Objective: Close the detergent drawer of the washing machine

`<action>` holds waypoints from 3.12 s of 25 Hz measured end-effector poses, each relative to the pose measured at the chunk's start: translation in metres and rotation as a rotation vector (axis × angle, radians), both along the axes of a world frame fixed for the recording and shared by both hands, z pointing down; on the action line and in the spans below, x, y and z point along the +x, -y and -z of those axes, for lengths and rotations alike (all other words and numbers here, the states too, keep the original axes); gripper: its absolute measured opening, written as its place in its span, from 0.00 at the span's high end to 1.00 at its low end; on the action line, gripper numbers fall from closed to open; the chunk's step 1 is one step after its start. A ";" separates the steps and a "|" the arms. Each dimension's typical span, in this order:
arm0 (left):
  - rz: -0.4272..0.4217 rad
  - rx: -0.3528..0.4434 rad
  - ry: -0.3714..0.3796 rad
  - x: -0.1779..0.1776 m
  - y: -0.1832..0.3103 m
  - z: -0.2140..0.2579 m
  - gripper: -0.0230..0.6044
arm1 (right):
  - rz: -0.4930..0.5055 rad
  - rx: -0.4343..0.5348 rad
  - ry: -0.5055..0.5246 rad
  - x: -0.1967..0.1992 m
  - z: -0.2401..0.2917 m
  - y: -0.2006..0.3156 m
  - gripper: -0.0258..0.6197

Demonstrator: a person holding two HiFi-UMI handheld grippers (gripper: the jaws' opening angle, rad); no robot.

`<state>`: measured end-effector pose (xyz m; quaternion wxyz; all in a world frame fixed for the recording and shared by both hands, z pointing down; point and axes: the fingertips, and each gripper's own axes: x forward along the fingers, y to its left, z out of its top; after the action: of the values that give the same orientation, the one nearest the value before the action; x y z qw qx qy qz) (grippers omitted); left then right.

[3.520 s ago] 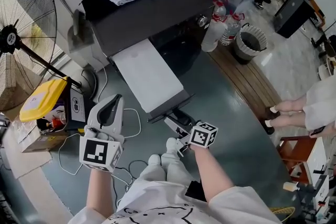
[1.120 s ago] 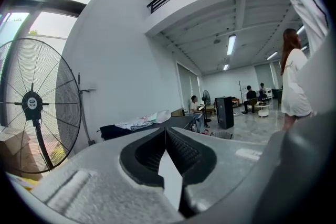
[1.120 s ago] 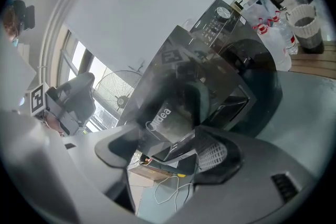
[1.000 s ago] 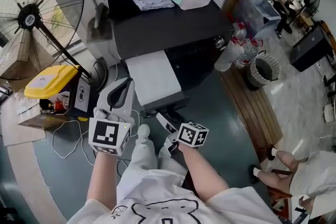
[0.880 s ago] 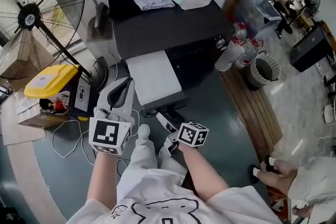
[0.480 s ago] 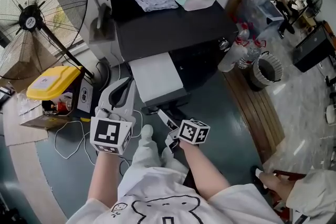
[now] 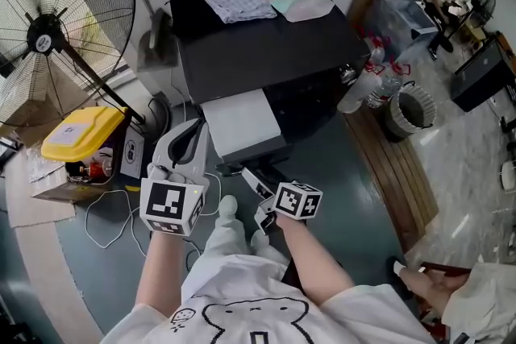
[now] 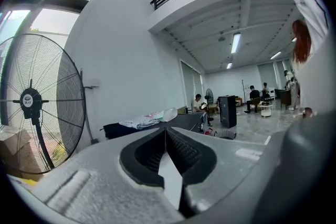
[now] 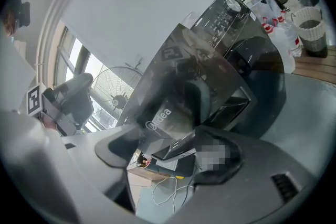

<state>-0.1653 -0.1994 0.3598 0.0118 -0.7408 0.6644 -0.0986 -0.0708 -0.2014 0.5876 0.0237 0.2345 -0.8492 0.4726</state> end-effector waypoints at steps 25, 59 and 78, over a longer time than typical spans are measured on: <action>0.012 -0.029 0.033 -0.031 0.027 -0.003 0.94 | -0.036 -0.007 -0.018 -0.035 0.004 0.038 0.46; 0.022 -0.063 0.052 -0.076 0.062 -0.015 0.94 | -0.040 0.007 -0.036 -0.081 0.005 0.092 0.46; 0.028 -0.076 0.051 -0.095 0.084 -0.020 0.94 | -0.066 0.008 -0.034 -0.104 0.005 0.117 0.46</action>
<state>-0.2601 -0.2830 0.3800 -0.0007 -0.7287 0.6698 -0.1430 -0.1745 -0.3184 0.5824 0.0217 0.2703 -0.8425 0.4655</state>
